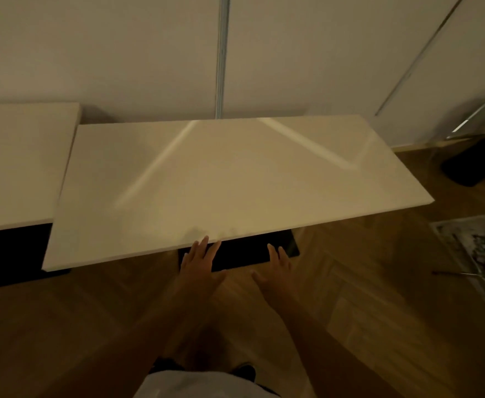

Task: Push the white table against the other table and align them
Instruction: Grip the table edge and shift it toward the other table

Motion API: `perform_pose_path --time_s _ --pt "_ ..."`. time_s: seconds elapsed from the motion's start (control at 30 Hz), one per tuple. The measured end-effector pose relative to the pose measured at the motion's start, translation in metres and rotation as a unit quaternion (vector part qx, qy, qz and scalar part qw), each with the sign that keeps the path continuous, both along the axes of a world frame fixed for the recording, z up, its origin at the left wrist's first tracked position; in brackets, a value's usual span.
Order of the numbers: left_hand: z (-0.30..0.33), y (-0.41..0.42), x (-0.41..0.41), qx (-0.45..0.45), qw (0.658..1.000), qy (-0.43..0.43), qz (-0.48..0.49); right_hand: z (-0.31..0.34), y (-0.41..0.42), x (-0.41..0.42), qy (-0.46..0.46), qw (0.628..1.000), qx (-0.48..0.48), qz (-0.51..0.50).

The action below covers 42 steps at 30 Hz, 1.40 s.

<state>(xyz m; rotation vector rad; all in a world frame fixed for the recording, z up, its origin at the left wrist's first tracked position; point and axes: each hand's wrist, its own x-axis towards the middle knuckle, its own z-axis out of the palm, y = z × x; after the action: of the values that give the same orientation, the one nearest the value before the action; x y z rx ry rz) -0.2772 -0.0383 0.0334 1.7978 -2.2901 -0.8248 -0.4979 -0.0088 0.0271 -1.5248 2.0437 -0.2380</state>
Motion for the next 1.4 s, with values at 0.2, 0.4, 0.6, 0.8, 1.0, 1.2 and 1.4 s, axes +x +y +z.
perform_pose_path --time_s 0.2,0.4,0.6,0.8,1.0,1.2,1.4 --pt "0.007 -0.014 -0.046 0.02 0.999 -0.028 -0.004 -0.005 -0.019 -0.031 -0.017 1.0 -0.014 0.0" --pt "-0.003 -0.053 -0.065 -0.006 0.998 -0.055 -0.032 -0.009 -0.05 -0.047 -0.003 0.998 -0.035 0.044" --pt "-0.016 -0.093 -0.087 -0.009 0.997 -0.076 -0.023 -0.011 -0.1 -0.066 0.008 0.997 -0.031 0.074" --pt "-0.035 -0.116 -0.11 0.062 0.992 -0.107 -0.008 -0.027 -0.132 -0.086 0.066 0.99 0.009 0.121" --pt "-0.049 -0.12 -0.125 0.068 0.992 -0.105 0.012 -0.036 -0.152 -0.094 0.124 0.975 0.031 0.183" --pt "-0.061 -0.132 -0.146 0.066 0.987 -0.146 0.021 -0.039 -0.185 -0.118 0.156 0.958 0.042 0.235" --pt "-0.061 -0.147 -0.172 0.127 0.983 -0.118 0.058 -0.043 -0.216 -0.131 0.108 0.956 0.128 0.24"
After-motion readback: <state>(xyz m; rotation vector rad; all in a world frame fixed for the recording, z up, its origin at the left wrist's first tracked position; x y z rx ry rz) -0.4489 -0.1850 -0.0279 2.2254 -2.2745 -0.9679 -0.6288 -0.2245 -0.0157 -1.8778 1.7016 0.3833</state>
